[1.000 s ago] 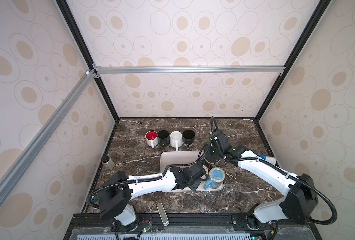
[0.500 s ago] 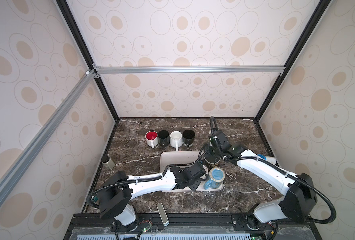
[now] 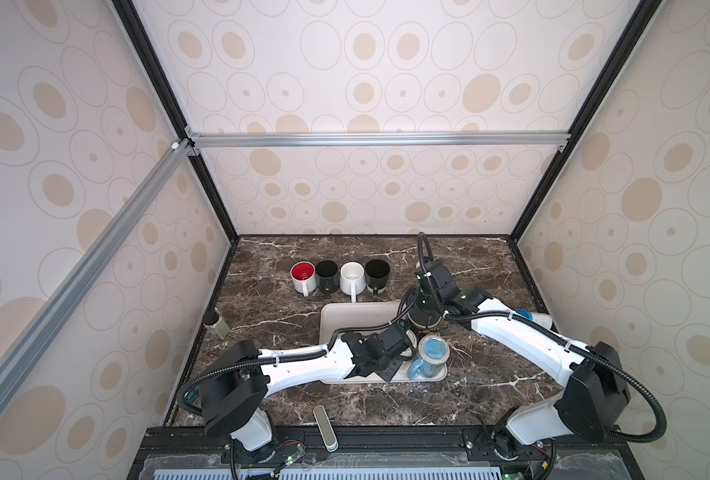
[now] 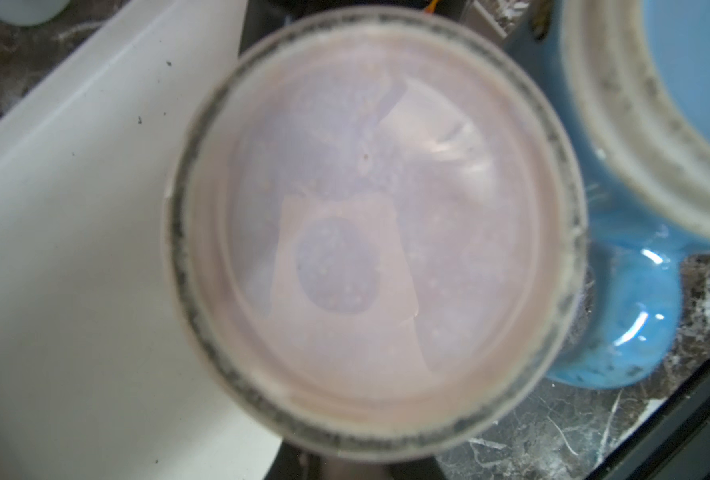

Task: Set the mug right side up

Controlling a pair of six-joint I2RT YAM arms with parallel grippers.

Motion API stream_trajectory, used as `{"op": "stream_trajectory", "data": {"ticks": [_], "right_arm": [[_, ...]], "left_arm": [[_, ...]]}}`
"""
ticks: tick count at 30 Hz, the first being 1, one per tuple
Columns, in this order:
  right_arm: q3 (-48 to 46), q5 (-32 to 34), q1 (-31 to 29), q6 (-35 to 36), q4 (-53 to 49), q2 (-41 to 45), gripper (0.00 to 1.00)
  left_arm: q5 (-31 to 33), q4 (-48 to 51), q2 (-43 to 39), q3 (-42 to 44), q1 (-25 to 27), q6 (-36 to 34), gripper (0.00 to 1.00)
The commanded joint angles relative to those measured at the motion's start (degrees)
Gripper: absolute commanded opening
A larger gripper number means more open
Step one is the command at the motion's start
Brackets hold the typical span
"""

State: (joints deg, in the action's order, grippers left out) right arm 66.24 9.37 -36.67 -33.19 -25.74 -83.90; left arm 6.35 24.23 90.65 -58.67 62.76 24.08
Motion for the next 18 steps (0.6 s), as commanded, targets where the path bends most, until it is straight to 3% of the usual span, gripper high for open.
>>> {"op": "stream_trajectory", "data": {"ticks": [1,18], "right_arm": [[1.2,0.03,0.18,-0.23,0.2,-0.75,0.29],[5.42,0.83,1.82,2.06,1.41,-0.71,0.28]], "left_arm": [[0.57,-0.11,0.53,-2.58,-0.62,-1.31,0.0],[11.58,4.49,-8.89,-6.18,-2.37,-4.11,0.0]]}}
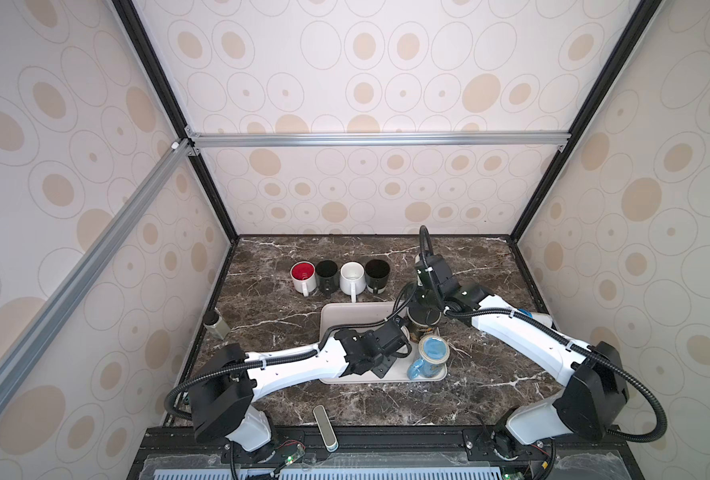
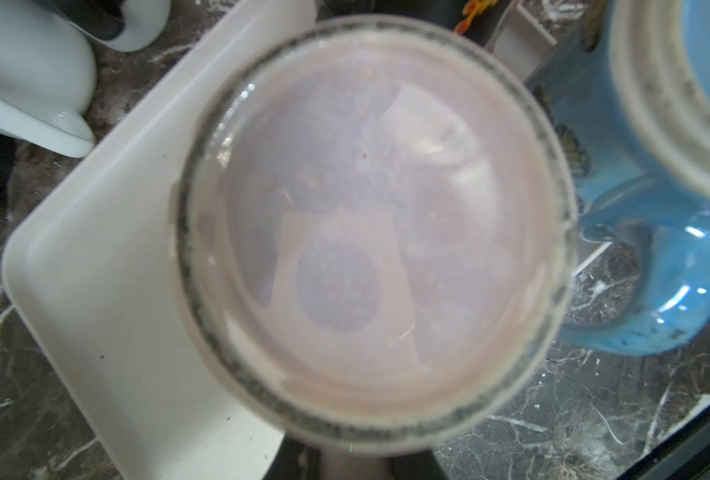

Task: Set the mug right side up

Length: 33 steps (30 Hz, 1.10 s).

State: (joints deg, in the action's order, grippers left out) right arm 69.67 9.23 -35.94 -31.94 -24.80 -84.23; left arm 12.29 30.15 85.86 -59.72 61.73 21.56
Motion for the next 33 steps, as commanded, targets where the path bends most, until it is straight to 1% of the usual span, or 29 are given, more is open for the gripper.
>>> {"op": "stream_trajectory", "data": {"ticks": [1,6,10,13,17,19,21,24,26,28,30,33], "right_arm": [[2.35,0.67,1.45,0.72,0.81,-0.37,0.28],[4.97,-1.05,3.52,0.8,1.84,-1.27,0.28],[5.7,0.24,4.21,1.82,4.11,-1.82,0.29],[3.59,0.65,4.57,2.32,8.74,-1.04,0.33],[0.65,-3.45,5.42,0.96,14.32,0.14,0.36],[-0.47,-6.66,6.16,-0.82,16.12,0.7,0.36],[-2.48,-12.59,6.92,-2.5,19.75,1.89,0.35],[-7.75,-21.17,7.61,-5.43,29.45,4.4,0.35],[-10.17,-24.94,7.72,-8.07,34.77,5.44,0.36],[-11.44,-29.43,7.81,-10.4,39.24,5.57,0.37],[-12.49,-34.08,7.77,-12.94,44.53,5.09,0.39],[-14.07,-39.29,7.82,-16.88,52.85,4.32,0.43]], "left_arm": [[5.76,-1.44,-4.81,-5.29,-1.8,-1.9,0.0],[4.72,-2.82,-9.06,-6.6,-6.2,-4.23,0.0],[0.83,-7.38,-12.43,-7.33,-12.04,-6.03,0.0],[-3.48,-14.67,-14.14,-6.9,-17.12,-5.96,0.0],[-13.27,-24.62,-14.02,-7.31,-23.83,-3.66,0.0],[-17.04,-28.46,-14.05,-7.59,-26.06,-1.43,0.0],[-20.59,-32.2,-14.48,-7.86,-27.76,1.23,0.0],[-23.59,-37.75,-15.77,-6.66,-29.71,5.56,0.0],[-25.7,-42.55,-17.2,-4.48,-31.59,9.48,0.0],[-29.11,-49.55,-18.52,-1.61,-34.05,14.96,0.0],[-34.56,-57.93,-18.91,1.71,-37.07,22.02,0.0],[-41.74,-72.6,-17.85,6.42,-40.11,33.37,0.0]]}}
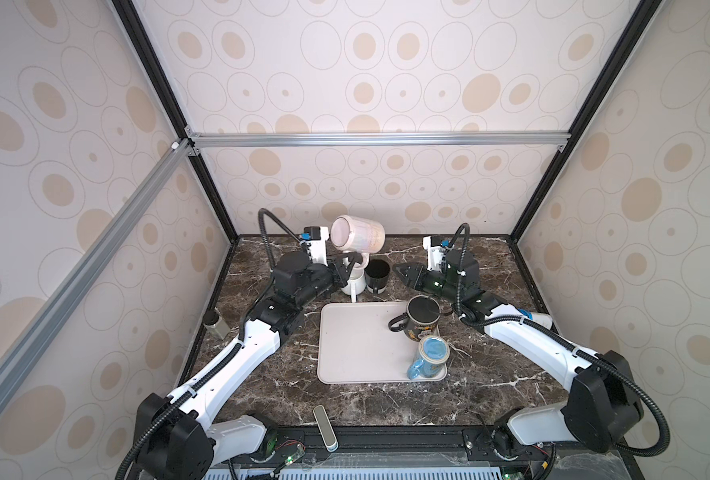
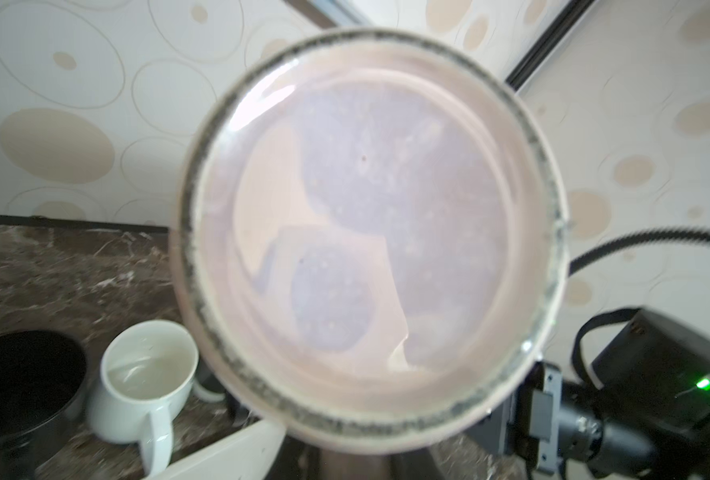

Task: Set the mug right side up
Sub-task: 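Lift the pink mug off the tray with the left gripper while the right arm rises, then close the right gripper on the lifted pink mug's rim while the left holds it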

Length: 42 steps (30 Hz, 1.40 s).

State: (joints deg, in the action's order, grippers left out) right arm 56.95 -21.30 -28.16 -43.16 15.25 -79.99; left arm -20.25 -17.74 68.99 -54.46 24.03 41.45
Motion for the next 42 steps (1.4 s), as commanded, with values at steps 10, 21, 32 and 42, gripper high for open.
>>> {"op": "stream_trajectory", "data": {"ticks": [10,21,32,42], "right_arm": [[-1.19,-20.87,-0.06,-20.69,41.59,-7.03,0.54],[2.35,-22.38,-0.2,-26.03,47.41,-11.5,0.55],[6.58,-24.14,-1.28,-26.11,44.25,-14.0,0.49],[7.93,-23.43,-1.46,-28.15,45.58,-15.74,0.39]], "left_arm": [[-15.73,-45.13,3.62,5.43,-4.07,29.49,0.0],[-17.71,-48.98,5.44,7.37,-4.0,32.4,0.0],[-19.77,-49.22,7.47,5.9,-3.17,32.47,0.0],[-20.57,-51.11,9.42,5.65,-1.94,33.81,0.0]]}}
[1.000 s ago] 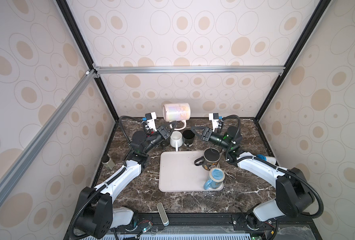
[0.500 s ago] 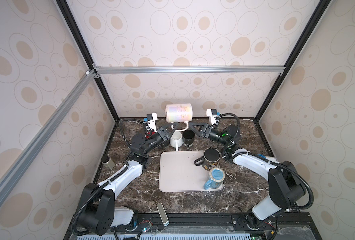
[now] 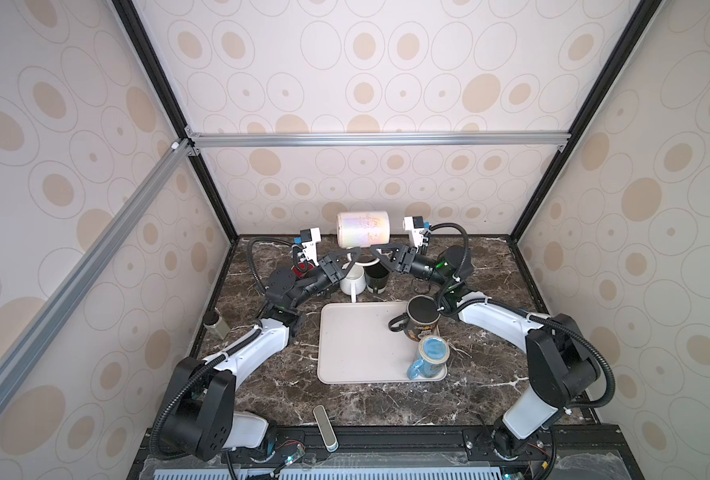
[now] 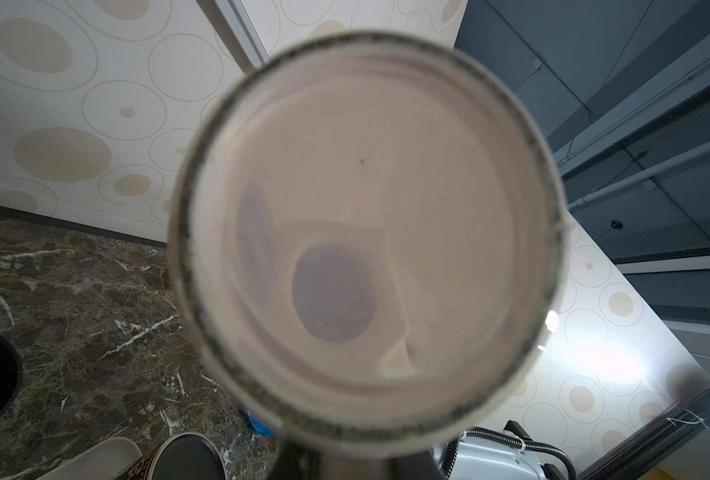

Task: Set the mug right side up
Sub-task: 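Close the right gripper on the lifted pink mug's rim while the left holds it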

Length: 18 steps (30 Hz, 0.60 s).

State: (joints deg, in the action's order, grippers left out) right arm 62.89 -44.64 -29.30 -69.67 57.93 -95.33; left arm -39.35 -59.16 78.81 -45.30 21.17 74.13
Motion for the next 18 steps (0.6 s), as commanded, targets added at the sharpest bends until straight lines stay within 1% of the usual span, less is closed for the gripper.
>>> {"op": "stream_trajectory", "data": {"ticks": [1,6,9,13,15,16,17,18], "right_arm": [[1.91,0.2,-0.34,-1.72,3.06,-0.51,0.39],[1.76,0.73,-0.42,-2.49,4.0,-0.73,0.38],[1.67,0.76,-0.49,-2.94,4.21,-0.91,0.34],[1.4,1.2,-0.45,-3.19,4.34,-0.91,0.27],[1.42,1.22,-0.44,-3.44,4.39,-0.91,0.19],[1.4,1.22,-0.43,-3.53,4.43,-0.91,0.13],[1.43,1.18,-0.45,-3.61,4.35,-0.91,0.04],[1.31,1.15,-0.46,-3.56,4.22,-0.83,0.0]], "left_arm": [[-1.59,-10.0,-0.15,-3.49,1.04,1.45,0.0],[-2.17,-9.85,0.71,-3.58,1.68,1.28,0.0],[-2.34,-10.28,1.28,-3.39,2.16,1.63,0.0],[-2.56,-10.46,1.45,-3.31,2.58,1.65,0.0],[-2.42,-10.41,1.36,-3.05,2.74,1.64,0.0],[-2.4,-10.29,1.35,-2.88,2.8,1.51,0.0],[-2.26,-10.15,1.19,-2.63,2.74,1.54,0.0],[-1.98,-9.75,1.06,-2.33,2.77,1.43,0.0]]}}
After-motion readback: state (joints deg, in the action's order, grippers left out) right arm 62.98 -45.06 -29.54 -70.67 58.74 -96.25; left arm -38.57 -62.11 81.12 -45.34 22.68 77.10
